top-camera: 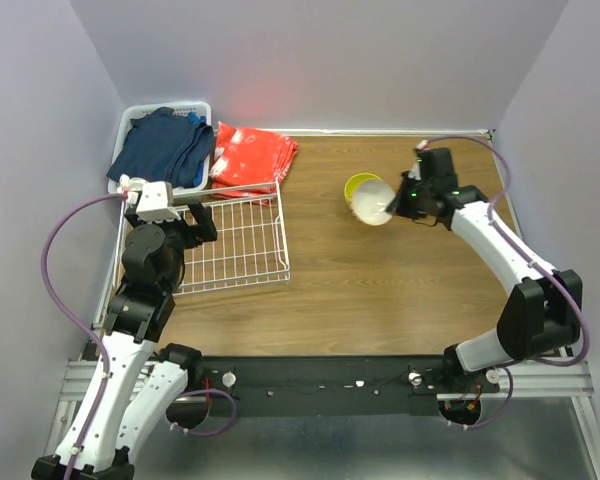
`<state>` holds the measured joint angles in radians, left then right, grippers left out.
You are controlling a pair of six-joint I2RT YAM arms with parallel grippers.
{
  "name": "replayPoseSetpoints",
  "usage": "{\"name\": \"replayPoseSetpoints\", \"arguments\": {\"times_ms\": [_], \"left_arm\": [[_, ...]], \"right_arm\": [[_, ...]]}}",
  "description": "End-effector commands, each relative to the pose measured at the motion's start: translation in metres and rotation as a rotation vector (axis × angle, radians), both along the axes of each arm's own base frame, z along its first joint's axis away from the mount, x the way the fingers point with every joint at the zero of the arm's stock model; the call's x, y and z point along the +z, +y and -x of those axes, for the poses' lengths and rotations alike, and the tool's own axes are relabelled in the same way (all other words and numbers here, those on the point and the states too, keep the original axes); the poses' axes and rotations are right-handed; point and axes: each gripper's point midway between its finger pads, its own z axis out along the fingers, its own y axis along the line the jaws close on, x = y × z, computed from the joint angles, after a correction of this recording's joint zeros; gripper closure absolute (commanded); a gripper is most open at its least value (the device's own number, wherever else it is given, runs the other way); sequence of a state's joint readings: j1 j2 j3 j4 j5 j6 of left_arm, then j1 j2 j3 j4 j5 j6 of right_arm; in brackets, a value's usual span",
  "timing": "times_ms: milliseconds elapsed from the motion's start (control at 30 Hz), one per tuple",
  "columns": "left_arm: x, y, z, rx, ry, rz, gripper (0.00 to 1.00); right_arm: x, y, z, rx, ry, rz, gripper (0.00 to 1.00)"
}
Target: Unload the bowls from the dish rack
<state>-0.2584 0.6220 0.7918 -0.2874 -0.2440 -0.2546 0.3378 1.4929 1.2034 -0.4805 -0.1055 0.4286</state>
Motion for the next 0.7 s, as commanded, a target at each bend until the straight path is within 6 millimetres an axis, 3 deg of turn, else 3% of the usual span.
{"name": "replayPoseSetpoints", "arguments": {"times_ms": [0, 33, 100, 133, 233, 467, 667], "left_arm": [[0.001, 0.021, 0.01, 0.098, -0.029, -0.069, 0.01], [0.002, 0.022, 0.011, 0.101, -0.036, -0.07, 0.01], [0.004, 0.022, 0.014, 0.106, -0.049, -0.072, 0.01], [0.005, 0.022, 0.014, 0.105, -0.055, -0.074, 0.01], [0.004, 0.022, 0.016, 0.107, -0.06, -0.081, 0.01], [0.003, 0.018, 0.019, 0.094, -0.068, -0.089, 0.01], [0.004, 0.019, 0.02, 0.094, -0.072, -0.092, 0.01]], "right_arm": [[-0.017, -0.095, 0.012, -0.272, 0.114, 0.072, 0.99], [-0.019, -0.116, 0.01, -0.334, 0.128, 0.066, 0.99], [-0.026, -0.133, 0.012, -0.38, 0.16, 0.049, 0.99], [-0.033, -0.152, 0.014, -0.445, 0.19, 0.029, 0.99], [-0.052, -0.169, 0.022, -0.521, 0.249, -0.061, 0.99], [-0.095, -0.191, 0.035, -0.614, 0.347, 0.007, 0.99], [-0.113, -0.203, 0.03, -0.657, 0.355, 0.042, 0.94]]}}
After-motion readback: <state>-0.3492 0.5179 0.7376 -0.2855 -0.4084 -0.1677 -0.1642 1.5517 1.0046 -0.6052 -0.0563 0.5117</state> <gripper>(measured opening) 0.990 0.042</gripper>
